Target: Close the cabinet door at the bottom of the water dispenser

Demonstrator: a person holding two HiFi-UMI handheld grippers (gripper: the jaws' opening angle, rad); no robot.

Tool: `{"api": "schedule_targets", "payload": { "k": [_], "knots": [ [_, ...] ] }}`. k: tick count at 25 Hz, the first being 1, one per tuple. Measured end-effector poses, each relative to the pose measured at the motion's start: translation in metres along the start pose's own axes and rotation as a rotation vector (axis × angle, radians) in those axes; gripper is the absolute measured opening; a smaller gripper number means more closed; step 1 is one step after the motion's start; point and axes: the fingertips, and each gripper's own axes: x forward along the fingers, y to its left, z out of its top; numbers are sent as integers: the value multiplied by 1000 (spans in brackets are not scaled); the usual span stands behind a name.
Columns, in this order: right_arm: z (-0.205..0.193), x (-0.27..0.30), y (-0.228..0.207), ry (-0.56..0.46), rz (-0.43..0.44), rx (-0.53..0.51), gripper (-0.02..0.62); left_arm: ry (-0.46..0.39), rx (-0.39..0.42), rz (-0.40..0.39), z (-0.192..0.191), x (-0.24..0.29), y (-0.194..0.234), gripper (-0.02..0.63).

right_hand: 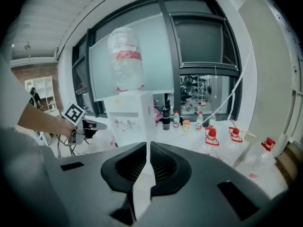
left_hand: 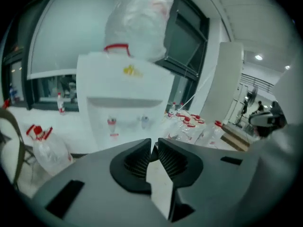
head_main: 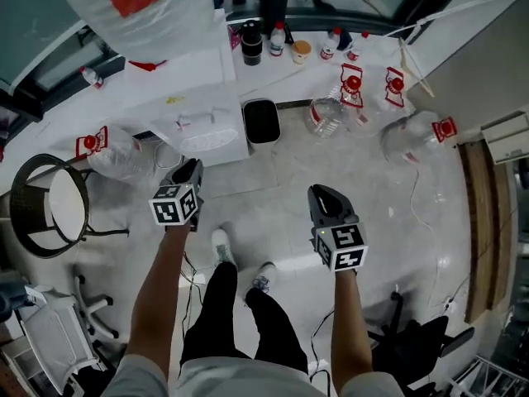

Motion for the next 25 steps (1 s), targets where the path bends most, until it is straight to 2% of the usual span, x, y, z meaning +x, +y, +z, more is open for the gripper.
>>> {"api": "schedule_targets", "payload": {
  "k": [3, 7, 10, 13, 18, 25],
  "knots": [
    [57, -31, 26, -23, 9, -91, 35, -23, 156, -33, 46, -68, -4, 35],
    [134, -58, 63, -77, 18, -217, 29, -118, 288, -39, 116, -146, -2, 21],
    [188, -77, 98, -130, 18, -275, 29, -193, 370, -41, 165, -203, -1, 21],
    [238, -93, 133, -196, 19, -307, 28, -264, 412, -46, 208, -256, 4, 20],
    [313, -123, 195, -328, 16, -368, 28, -384, 437, -57, 264, -336, 14, 20],
    [354, -154, 257, -406, 32, -421, 28, -507, 500, -101, 305, -404, 0, 21]
  ]
}}
